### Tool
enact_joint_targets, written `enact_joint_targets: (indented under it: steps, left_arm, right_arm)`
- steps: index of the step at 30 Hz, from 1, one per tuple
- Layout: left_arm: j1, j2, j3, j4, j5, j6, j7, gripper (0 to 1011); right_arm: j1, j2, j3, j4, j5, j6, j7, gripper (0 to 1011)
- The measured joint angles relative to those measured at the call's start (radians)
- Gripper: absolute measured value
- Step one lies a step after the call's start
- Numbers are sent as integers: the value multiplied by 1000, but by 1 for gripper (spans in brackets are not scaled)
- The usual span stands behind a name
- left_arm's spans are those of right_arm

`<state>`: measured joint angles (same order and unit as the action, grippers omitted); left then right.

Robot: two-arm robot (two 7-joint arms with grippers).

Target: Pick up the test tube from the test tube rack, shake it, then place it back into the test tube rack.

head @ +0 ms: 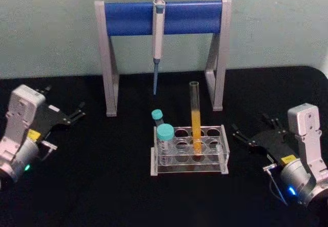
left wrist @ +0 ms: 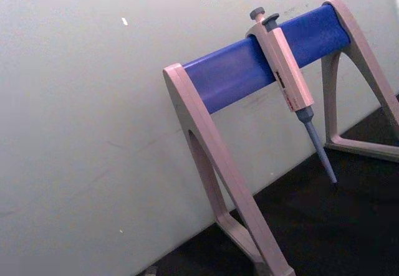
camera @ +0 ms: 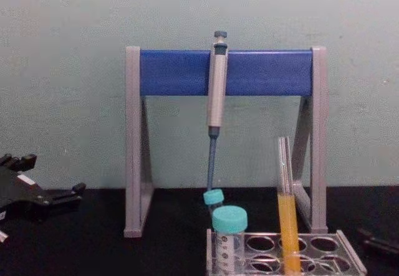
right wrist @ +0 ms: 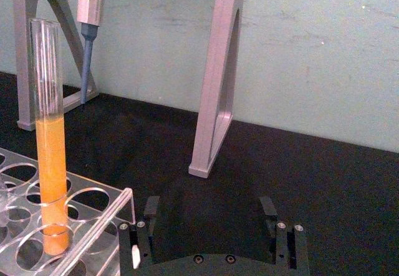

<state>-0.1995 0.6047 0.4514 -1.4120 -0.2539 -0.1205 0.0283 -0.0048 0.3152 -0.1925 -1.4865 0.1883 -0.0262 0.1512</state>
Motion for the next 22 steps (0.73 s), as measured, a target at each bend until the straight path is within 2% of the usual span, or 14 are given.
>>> enact_joint_targets:
  steps: [22]
  left_arm:
    - [0, 0, 0, 0, 0, 0, 0, 1001]
  right_arm:
    - [0, 0, 0, 0, 1, 0, 0, 1000]
